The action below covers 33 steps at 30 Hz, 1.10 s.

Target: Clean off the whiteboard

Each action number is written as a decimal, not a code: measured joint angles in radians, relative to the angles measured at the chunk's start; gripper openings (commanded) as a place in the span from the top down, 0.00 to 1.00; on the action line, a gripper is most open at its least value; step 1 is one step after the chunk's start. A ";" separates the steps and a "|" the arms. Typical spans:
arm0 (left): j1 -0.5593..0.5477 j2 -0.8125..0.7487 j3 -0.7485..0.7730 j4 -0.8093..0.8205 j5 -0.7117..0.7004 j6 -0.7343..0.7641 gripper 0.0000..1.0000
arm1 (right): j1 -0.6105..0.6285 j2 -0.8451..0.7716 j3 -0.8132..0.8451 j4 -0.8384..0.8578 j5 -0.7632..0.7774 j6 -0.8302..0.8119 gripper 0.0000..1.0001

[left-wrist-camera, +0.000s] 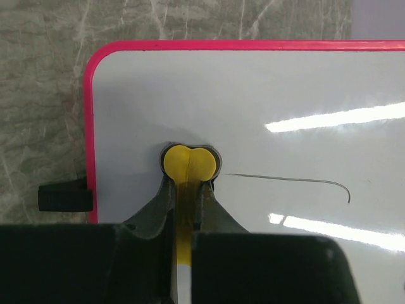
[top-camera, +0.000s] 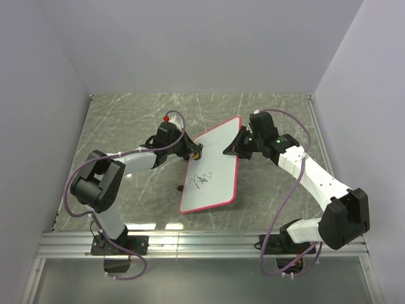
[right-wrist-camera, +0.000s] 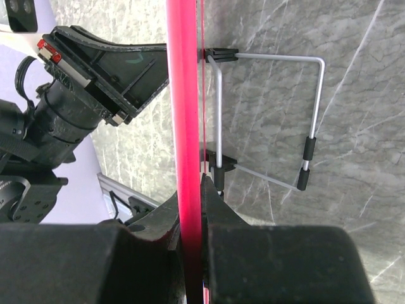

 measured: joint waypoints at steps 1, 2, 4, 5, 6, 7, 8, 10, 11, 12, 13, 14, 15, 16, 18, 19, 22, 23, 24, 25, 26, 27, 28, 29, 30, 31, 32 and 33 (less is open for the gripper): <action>-0.005 -0.004 0.000 -0.004 -0.012 0.002 1.00 | 0.001 0.000 0.000 0.000 0.000 0.000 1.00; -0.012 -0.010 0.000 -0.010 -0.028 0.005 1.00 | 0.001 -0.001 0.000 0.000 0.000 0.000 1.00; -0.021 -0.017 0.000 -0.018 -0.048 0.016 1.00 | 0.002 -0.001 0.000 0.000 0.000 -0.001 1.00; -0.024 -0.019 0.000 -0.020 -0.057 0.019 1.00 | 0.002 -0.002 -0.001 0.000 0.000 -0.001 1.00; -0.025 -0.019 -0.003 -0.019 -0.060 0.022 1.00 | 0.002 -0.002 -0.002 0.000 0.000 0.000 1.00; -0.024 -0.019 -0.009 -0.010 -0.058 0.023 1.00 | 0.003 -0.003 -0.002 0.000 0.000 0.000 1.00; -0.021 -0.019 -0.017 0.002 -0.056 0.023 1.00 | 0.003 -0.003 -0.002 0.000 0.000 0.000 1.00; -0.011 -0.019 -0.044 0.037 -0.039 0.024 1.00 | 0.003 -0.003 -0.002 0.000 0.001 0.000 1.00; -0.001 -0.016 -0.062 0.055 -0.027 0.024 1.00 | 0.003 -0.003 -0.002 0.000 0.000 0.000 1.00; 0.007 -0.013 -0.074 0.070 -0.018 0.024 1.00 | 0.003 -0.003 -0.002 0.001 0.001 0.000 1.00; 0.016 -0.008 -0.082 0.083 -0.007 0.024 1.00 | 0.003 -0.003 -0.002 0.001 0.001 0.000 1.00; 0.021 -0.005 -0.085 0.090 0.002 0.023 1.00 | 0.003 -0.004 -0.002 0.001 0.001 0.000 1.00; 0.024 -0.002 -0.086 0.097 0.012 0.024 1.00 | 0.003 -0.005 -0.004 0.003 0.000 0.000 1.00; 0.024 -0.002 -0.086 0.098 0.016 0.024 1.00 | 0.003 -0.007 -0.006 0.005 0.000 0.000 1.00; 0.025 -0.002 -0.084 0.096 0.021 0.025 1.00 | 0.003 -0.010 -0.009 0.007 0.001 0.000 1.00; 0.025 -0.002 -0.079 0.090 0.021 0.026 1.00 | 0.003 -0.010 -0.010 0.007 0.001 0.000 1.00; 0.025 -0.002 -0.047 0.036 0.023 0.035 1.00 | 0.003 -0.010 -0.010 0.008 0.001 0.000 1.00; 0.024 -0.001 -0.031 0.010 0.026 0.041 1.00 | 0.003 -0.010 -0.010 0.008 0.000 0.000 1.00; 0.024 0.001 -0.012 -0.022 0.027 0.045 1.00 | 0.003 -0.010 -0.010 0.008 0.000 0.000 1.00; 0.023 0.005 0.008 -0.052 0.028 0.049 1.00 | 0.003 -0.010 -0.010 0.009 0.000 0.000 1.00; 0.020 0.010 0.037 -0.097 0.029 0.056 1.00 | 0.003 -0.010 -0.011 0.009 0.000 0.000 1.00; 0.018 0.016 0.061 -0.128 0.030 0.063 1.00 | 0.003 -0.010 -0.011 0.010 0.000 0.000 1.00; 0.014 0.026 0.099 -0.176 0.035 0.069 1.00 | 0.003 -0.011 -0.013 0.011 0.000 0.000 1.00; 0.008 0.038 0.142 -0.209 0.047 0.074 1.00 | 0.003 -0.011 -0.014 0.013 0.000 0.001 1.00; 0.002 0.049 0.180 -0.240 0.057 0.079 1.00 | 0.003 -0.012 -0.015 0.014 0.000 0.002 1.00; -0.008 0.061 0.230 -0.272 0.069 0.085 1.00 | 0.003 -0.012 -0.015 0.014 0.001 0.005 1.00; -0.019 0.072 0.275 -0.303 0.077 0.090 1.00 | 0.003 -0.011 -0.016 0.016 0.002 0.008 1.00; -0.034 0.085 0.329 -0.330 0.087 0.097 1.00 | 0.003 -0.011 -0.019 0.019 0.003 0.013 1.00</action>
